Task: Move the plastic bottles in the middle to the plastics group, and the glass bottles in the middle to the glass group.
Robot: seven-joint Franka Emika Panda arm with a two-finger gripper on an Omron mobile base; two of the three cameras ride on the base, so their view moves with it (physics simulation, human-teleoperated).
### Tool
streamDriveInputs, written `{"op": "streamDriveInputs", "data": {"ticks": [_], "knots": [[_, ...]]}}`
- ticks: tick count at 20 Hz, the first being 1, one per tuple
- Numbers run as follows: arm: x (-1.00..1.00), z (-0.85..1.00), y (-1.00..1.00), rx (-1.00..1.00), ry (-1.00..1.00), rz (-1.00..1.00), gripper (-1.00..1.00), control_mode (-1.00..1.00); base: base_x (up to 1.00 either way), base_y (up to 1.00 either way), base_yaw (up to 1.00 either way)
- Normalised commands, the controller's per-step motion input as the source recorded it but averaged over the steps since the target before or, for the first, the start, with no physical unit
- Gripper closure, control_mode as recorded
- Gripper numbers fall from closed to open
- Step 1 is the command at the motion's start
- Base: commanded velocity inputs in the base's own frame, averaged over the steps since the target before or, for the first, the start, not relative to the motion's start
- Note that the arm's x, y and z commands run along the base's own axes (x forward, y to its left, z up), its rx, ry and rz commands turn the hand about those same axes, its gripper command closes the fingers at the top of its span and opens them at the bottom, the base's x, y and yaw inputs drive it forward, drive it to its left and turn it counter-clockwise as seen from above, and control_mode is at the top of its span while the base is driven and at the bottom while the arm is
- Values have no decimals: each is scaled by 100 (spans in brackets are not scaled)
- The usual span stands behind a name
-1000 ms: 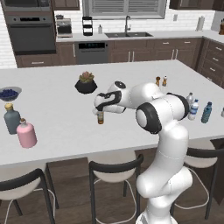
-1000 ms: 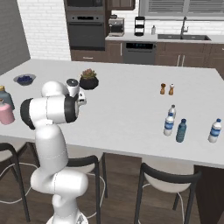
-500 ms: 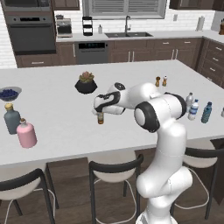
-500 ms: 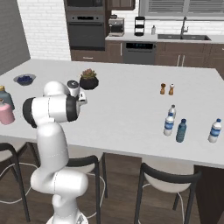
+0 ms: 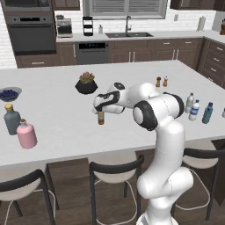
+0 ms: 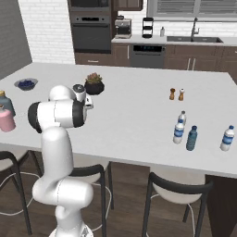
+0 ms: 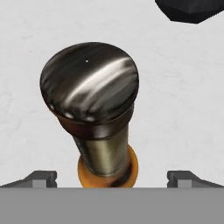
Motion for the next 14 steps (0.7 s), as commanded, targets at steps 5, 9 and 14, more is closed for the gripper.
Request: {"op": "streamDriveInputs", "data": {"ticks": [5,9,14], "knots": [[3,-8,0,0,0,0,-100,-100,0,0,0],[0,-4,4,0,0,0,-100,-100,0,0,0],[0,-3,5,0,0,0,-100,-100,0,0,0]]}}
